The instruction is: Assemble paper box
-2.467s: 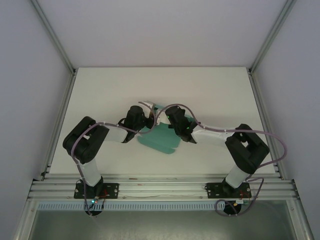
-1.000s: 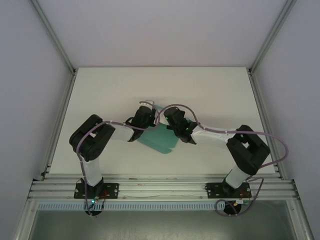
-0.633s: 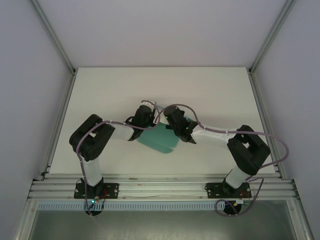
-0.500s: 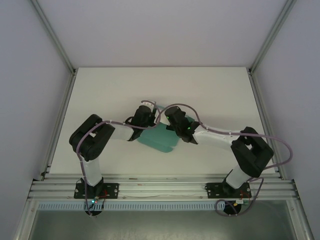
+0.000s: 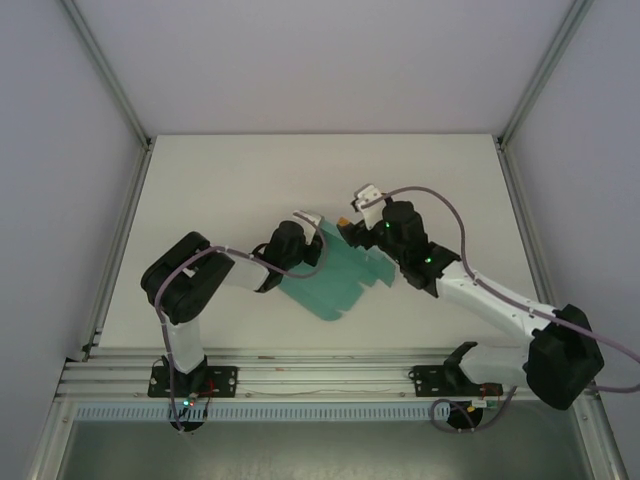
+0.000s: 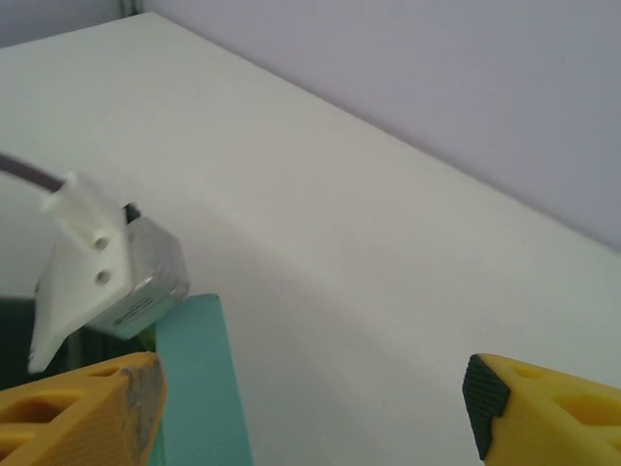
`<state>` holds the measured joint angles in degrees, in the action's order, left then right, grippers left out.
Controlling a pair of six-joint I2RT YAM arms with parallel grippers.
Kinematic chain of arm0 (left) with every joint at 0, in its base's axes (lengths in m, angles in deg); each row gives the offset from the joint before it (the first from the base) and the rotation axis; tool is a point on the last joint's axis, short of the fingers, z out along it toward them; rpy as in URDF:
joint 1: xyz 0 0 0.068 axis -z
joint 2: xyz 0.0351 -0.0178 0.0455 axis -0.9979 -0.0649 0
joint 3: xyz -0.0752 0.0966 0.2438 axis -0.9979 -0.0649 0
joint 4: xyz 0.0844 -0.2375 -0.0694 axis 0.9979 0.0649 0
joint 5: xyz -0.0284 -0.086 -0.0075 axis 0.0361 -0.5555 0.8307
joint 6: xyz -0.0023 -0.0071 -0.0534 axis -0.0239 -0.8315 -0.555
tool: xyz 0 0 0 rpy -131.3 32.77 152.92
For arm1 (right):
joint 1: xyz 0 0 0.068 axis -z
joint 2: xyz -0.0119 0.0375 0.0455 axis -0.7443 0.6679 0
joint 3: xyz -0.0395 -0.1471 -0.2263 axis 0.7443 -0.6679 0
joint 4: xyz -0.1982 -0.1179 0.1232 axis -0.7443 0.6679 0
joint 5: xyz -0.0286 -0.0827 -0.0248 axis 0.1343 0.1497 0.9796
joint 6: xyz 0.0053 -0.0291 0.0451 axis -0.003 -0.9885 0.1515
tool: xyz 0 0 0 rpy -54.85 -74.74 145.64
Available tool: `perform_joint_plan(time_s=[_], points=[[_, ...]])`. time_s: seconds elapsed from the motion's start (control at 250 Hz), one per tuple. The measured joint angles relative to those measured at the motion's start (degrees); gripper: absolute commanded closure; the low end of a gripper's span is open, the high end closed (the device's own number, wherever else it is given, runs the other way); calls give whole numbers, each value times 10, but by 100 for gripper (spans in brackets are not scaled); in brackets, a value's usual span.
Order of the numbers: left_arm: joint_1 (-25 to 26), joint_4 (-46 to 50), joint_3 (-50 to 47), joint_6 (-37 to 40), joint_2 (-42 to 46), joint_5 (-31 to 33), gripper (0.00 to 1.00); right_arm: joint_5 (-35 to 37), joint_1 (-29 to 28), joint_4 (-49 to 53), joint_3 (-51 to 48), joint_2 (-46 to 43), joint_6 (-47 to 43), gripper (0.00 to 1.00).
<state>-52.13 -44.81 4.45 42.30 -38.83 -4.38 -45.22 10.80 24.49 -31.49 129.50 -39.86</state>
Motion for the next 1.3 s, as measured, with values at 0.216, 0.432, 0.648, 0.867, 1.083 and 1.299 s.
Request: perform_joint_plan(time_s=[0.216, 0.432, 0.648, 0.867, 1.083, 1.299], points=[[0, -2, 0, 8, 0, -15, 100, 2, 14, 26, 67, 115, 69, 28], [7, -1, 3, 10, -4, -14, 100, -23, 21, 24, 78, 189, 135, 34], [7, 4, 5, 3, -6, -12, 90, -67, 26, -62, 31, 207, 153, 39], [7, 7, 5, -20, -6, -5, 74, -73, 26, -120, 9, 216, 125, 39], [7, 35, 10, -23, 8, 11, 72, -73, 26, -151, -9, 216, 93, 39], [7, 64, 22, -19, 25, 37, 73, -73, 26, -164, -16, 216, 77, 39]])
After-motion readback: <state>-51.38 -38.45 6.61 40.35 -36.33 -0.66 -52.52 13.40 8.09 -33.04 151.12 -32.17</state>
